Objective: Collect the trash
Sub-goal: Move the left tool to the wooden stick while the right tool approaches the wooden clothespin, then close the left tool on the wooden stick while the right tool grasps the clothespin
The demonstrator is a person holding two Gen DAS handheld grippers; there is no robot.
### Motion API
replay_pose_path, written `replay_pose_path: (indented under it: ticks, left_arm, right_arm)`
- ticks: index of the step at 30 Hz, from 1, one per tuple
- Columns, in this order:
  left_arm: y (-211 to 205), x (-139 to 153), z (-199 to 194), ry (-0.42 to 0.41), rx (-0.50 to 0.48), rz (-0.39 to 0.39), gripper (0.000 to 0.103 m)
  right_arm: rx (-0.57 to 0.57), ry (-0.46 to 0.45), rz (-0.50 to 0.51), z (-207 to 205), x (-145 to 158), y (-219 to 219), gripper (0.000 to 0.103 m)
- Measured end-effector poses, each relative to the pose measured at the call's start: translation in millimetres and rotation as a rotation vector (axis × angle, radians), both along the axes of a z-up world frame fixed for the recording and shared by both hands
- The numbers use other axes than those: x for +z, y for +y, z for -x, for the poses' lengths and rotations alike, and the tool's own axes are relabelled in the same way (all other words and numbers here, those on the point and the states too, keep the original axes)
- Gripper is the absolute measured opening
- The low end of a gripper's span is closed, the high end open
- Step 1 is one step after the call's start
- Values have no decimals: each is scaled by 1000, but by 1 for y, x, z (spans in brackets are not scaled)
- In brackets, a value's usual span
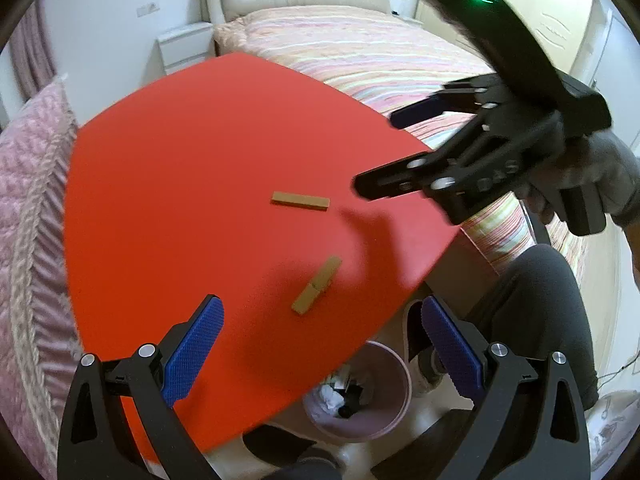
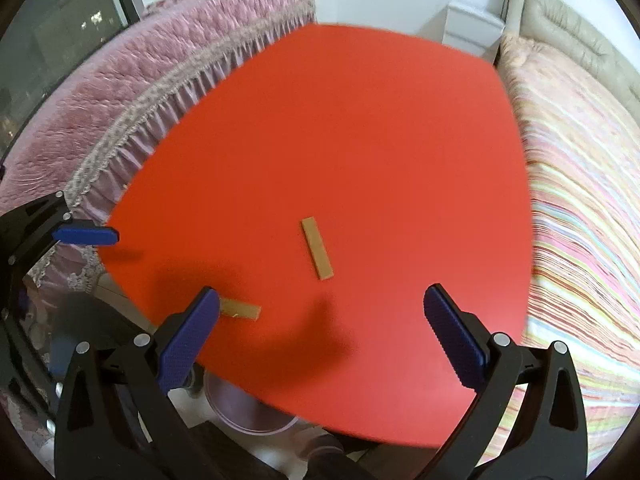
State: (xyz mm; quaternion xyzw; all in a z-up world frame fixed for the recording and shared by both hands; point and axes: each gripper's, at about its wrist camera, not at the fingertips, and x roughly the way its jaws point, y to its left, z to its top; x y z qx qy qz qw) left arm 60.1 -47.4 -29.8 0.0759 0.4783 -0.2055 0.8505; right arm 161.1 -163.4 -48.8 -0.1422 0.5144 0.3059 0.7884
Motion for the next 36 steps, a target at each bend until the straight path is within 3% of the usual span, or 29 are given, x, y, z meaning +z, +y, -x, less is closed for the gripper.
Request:
replay_pose_path:
  ticks: [10, 16, 18, 21, 25, 31, 33, 36]
  left_arm:
    - [-14, -45, -26, 60, -92, -36, 95]
    - [-18, -59, -29, 60, -108, -40, 94]
    - [-19, -60, -26, 64, -114, -43, 84]
    - [-20, -65, -27, 73, -111, -48, 75]
    - [-21, -66, -30, 63, -103, -46, 67]
    - [-23, -66, -29, 58, -98, -73, 37]
    - [-20, -66, -28, 61, -87, -73, 20]
    - [-15, -65, -30, 72, -66, -61, 13]
  right_arm:
    - [38, 63, 84, -29, -53, 29, 100]
    - [64, 45, 92, -33, -61, 40, 100]
    - [72, 36, 97, -33, -61, 42, 97]
    - [76, 45, 112, -37, -63, 43, 79]
    - [81, 37, 110, -38, -63, 44, 68]
    - [104, 30, 98, -32, -58, 50, 34]
    - [111, 29, 95, -30, -57, 52, 21]
    - [117, 25, 97, -28, -56, 55, 11]
